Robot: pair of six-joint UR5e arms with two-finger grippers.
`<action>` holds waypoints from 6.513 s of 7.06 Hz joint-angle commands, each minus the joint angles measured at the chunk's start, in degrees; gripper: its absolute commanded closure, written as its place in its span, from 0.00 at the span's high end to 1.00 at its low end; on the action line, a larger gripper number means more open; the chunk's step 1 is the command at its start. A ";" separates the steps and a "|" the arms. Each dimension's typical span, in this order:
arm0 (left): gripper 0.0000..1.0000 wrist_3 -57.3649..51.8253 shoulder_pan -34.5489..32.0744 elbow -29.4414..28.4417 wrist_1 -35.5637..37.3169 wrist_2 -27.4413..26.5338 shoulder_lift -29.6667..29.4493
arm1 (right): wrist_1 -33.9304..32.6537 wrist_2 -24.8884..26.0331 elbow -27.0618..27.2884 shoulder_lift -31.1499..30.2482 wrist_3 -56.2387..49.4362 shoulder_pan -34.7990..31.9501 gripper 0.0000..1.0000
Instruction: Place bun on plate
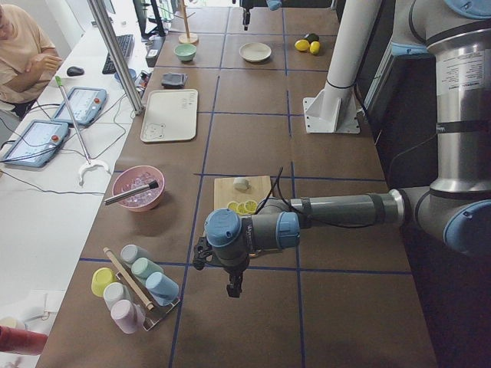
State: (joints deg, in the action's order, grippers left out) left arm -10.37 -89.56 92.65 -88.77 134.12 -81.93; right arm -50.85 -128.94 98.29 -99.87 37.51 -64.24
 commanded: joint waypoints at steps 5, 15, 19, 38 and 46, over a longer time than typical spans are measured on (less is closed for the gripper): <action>1.00 -0.09 0.00 0.16 -0.09 0.09 0.01 | 18.16 5.46 -11.63 -0.32 7.58 8.42 0.75; 1.00 -0.09 0.00 0.60 -0.09 0.18 0.01 | 19.05 0.09 -4.60 9.47 18.68 9.21 0.00; 1.00 0.00 0.00 0.95 -0.09 0.27 0.01 | 14.76 11.89 -4.51 24.95 35.74 21.21 0.00; 1.00 23.63 18.78 15.19 -1.14 2.49 -8.92 | -34.40 10.55 4.72 21.70 -3.87 6.19 1.00; 1.00 39.81 37.35 12.48 -1.67 -8.70 -19.24 | -33.96 -5.01 4.63 -2.87 -29.16 -20.31 1.00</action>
State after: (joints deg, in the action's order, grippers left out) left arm 29.25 -52.70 106.23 -90.18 125.78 -101.54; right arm -84.81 -133.84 102.96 -102.51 8.82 -84.15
